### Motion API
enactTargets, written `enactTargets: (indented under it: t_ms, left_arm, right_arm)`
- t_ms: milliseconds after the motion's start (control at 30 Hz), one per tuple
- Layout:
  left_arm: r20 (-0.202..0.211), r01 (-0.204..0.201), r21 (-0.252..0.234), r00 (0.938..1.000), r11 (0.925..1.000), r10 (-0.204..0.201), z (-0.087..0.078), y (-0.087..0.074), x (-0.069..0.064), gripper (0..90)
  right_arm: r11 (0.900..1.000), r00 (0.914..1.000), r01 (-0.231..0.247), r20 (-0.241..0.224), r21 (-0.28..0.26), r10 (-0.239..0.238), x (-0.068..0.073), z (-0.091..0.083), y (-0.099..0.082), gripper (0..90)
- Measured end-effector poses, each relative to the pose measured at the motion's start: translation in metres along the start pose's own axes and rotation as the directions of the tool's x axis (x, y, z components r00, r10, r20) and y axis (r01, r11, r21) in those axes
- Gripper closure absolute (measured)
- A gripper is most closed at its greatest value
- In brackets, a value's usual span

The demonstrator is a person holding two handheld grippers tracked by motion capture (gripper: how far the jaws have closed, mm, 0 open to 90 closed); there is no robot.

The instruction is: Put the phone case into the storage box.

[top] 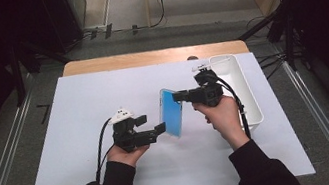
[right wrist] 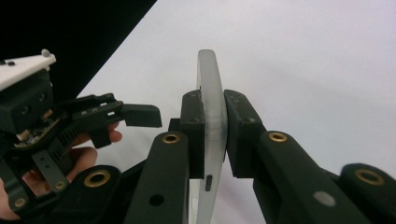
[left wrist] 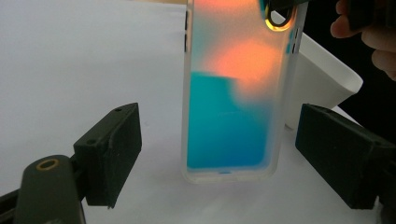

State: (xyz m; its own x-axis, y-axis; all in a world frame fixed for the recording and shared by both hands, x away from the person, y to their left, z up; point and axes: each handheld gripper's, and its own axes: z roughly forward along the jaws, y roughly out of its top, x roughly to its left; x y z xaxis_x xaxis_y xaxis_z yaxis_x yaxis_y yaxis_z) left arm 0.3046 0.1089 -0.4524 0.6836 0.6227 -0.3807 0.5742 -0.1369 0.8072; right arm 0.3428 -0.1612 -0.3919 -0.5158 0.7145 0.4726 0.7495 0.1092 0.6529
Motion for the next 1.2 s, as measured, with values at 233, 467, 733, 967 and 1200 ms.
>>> enactTargets:
  t_ms: [233, 467, 733, 967, 1200]
  left_arm:
    - [0.059, 0.016, 0.026, 0.9981, 0.9995, -0.017, -0.008, 0.01, 0.004, 16.1]
    - [0.105, 0.007, 0.083, 0.9943, 0.9965, -0.016, -0.01, 0.016, 0.009, 18.8]
    - [0.15, -0.032, 0.154, 0.9886, 0.9876, 0.008, -0.015, 0.024, 0.009, 18.8]
    - [0.187, -0.061, 0.192, 0.982, 0.9795, 0.024, -0.02, 0.03, 0.009, 18.8]
    - [0.217, -0.133, 0.221, 0.9724, 0.9661, 0.084, -0.025, 0.035, 0.008, 18.8]
  right_arm:
    - [0.996, 0.9964, 0.085, -0.002, 0.029, -0.085, 0.007, -0.007, 0.003, 77.1]
    - [0.9856, 0.9862, 0.164, -0.028, 0.041, -0.163, 0.008, -0.011, 0.004, 77.1]
    - [0.9672, 0.9673, 0.248, -0.071, 0.056, -0.244, 0.008, -0.017, 0.004, 77.1]
    - [0.9482, 0.9463, 0.309, -0.122, 0.072, -0.299, 0.009, -0.023, 0.005, 77.1]
    - [0.9285, 0.9213, 0.365, -0.17, 0.068, -0.35, 0.007, -0.029, 0.005, 77.1]
